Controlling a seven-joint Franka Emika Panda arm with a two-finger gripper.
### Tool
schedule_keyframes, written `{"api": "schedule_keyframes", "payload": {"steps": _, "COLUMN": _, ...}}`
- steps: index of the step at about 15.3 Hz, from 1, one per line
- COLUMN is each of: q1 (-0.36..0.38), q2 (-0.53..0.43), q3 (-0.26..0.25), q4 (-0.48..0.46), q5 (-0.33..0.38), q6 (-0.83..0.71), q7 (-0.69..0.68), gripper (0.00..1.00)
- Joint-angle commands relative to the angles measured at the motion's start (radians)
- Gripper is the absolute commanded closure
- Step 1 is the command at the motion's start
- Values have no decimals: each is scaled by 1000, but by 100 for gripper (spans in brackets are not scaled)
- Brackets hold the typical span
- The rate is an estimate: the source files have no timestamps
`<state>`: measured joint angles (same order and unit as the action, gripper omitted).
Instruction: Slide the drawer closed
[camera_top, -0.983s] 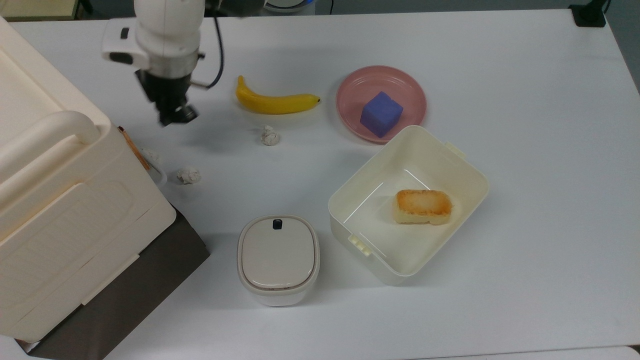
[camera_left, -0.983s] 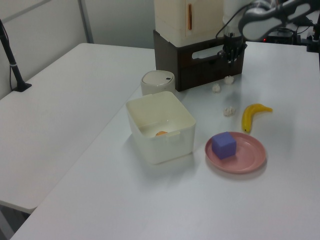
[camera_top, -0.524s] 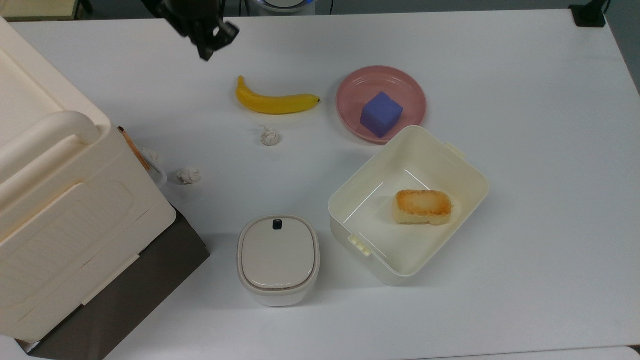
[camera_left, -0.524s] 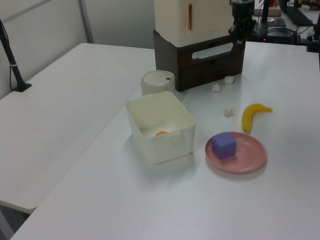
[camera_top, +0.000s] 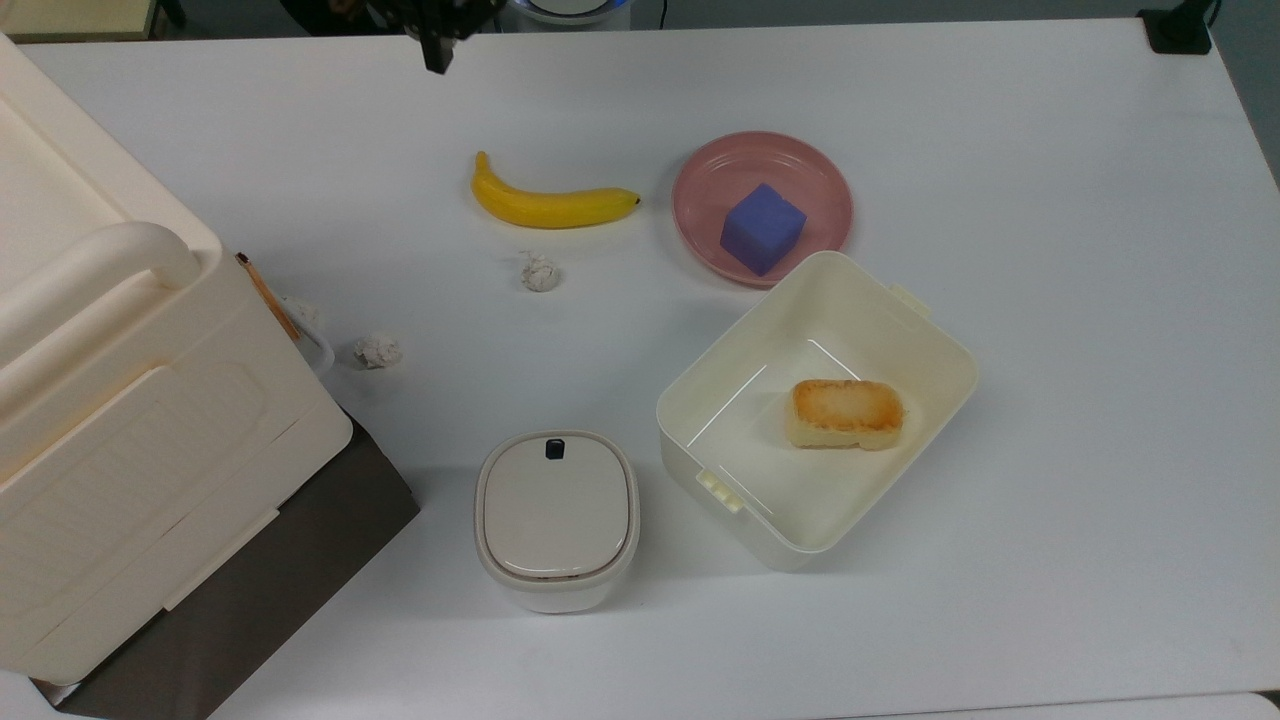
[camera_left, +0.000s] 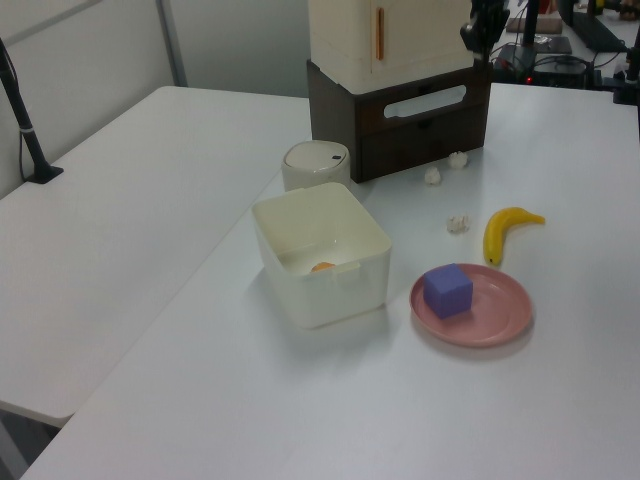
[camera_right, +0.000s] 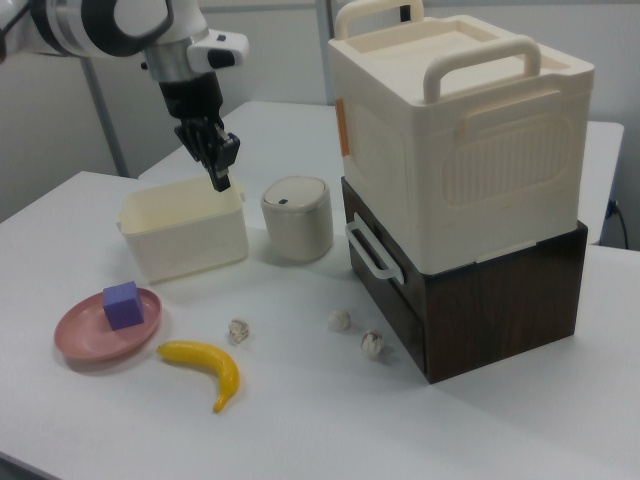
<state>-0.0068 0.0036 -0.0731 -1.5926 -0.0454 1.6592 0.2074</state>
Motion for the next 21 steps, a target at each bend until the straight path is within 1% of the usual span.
{"api": "schedule_keyframes", "payload": {"steps": 1, "q1": 47, "q2": -7, "q3": -48, "q4": 19, "q5": 33, "q6": -24, "q7": -31, "gripper": 0}}
{"api": "schedule_keyframes", "payload": {"steps": 6, "q1": 63, "q2": -8, "q3": -48, "q4": 20, "q5": 25, "q6": -19, "q7": -25, "gripper": 0}}
{"api": "schedule_keyframes", "payload": {"steps": 8, "q1": 94, "q2": -8, "q3": -56, "q4": 22, "q5": 27, "q6": -27, "q7": -19, "gripper": 0}}
{"api": "schedule_keyframes", "payload": {"steps": 10, "q1": 116, "q2": -10, "q3": -108, "q4": 34, "q5": 44, "q6": -35, "q7": -20, "gripper": 0}}
{"api": "schedule_keyframes", "payload": {"steps": 11, "q1": 117, "q2": -10, "q3": -117, "q4": 37, "q5": 50, "q6": -53, "q7": -25, "gripper": 0}}
{"api": "schedule_keyframes", "payload": {"steps": 17, "q1": 116, "q2": -10, "q3": -109, "q4": 42, "q5": 50, "q6": -64, "q7": -37, "gripper": 0}}
{"api": "schedule_keyframes", "payload": {"steps": 21, "q1": 114, "q2": -7, "q3": -109, "q4": 40, "q5": 50, "q6": -53, "q7": -72, "gripper": 0}}
